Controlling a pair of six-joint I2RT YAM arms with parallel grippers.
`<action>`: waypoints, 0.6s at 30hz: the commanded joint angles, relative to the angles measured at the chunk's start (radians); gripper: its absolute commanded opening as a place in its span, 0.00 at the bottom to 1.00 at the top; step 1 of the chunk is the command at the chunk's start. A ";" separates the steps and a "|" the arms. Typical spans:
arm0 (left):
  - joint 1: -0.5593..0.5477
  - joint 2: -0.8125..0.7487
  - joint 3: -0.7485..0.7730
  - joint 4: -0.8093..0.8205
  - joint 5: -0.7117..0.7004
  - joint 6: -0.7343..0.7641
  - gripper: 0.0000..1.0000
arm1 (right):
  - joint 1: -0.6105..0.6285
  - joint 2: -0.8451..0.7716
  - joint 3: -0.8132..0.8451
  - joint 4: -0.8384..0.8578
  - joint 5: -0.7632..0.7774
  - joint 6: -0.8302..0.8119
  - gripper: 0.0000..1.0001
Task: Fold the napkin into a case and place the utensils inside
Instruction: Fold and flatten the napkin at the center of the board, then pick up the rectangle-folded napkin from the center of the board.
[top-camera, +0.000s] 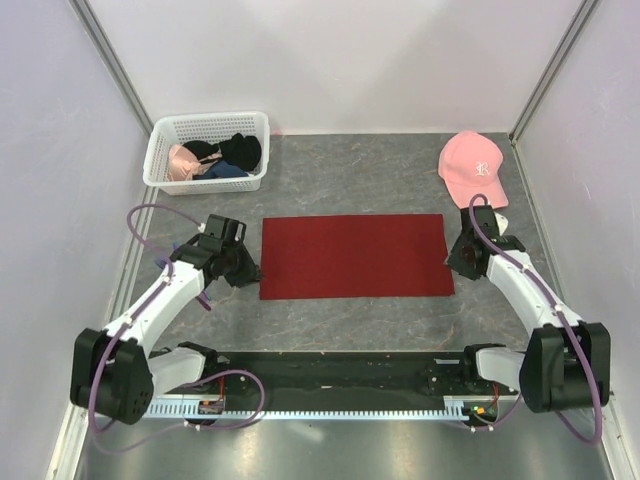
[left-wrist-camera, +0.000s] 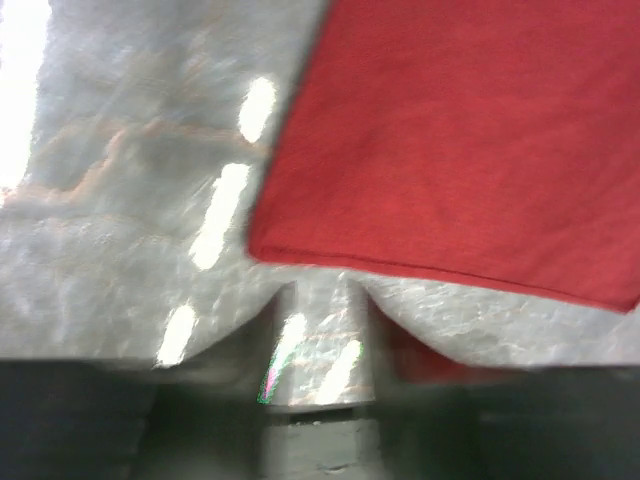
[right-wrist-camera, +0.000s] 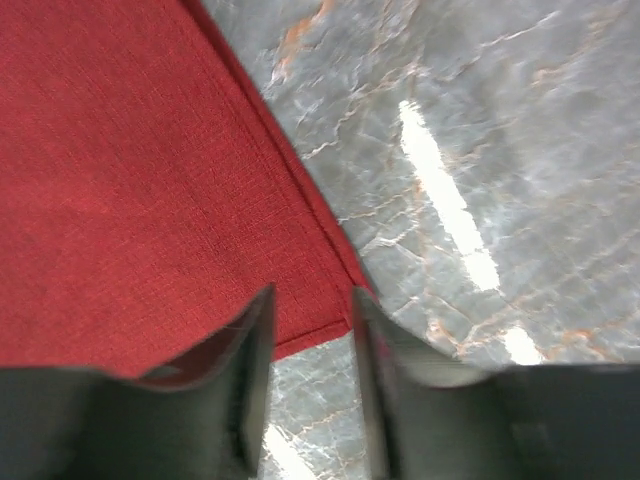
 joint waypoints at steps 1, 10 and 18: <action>0.004 0.127 0.054 0.153 0.080 0.047 0.17 | -0.002 0.079 -0.015 0.063 -0.068 -0.021 0.28; 0.013 0.378 0.100 0.286 0.045 0.101 0.02 | -0.003 0.182 -0.090 0.162 0.031 -0.021 0.10; 0.042 0.368 0.200 0.440 0.110 0.121 0.25 | -0.003 0.223 0.127 0.195 0.036 -0.116 0.38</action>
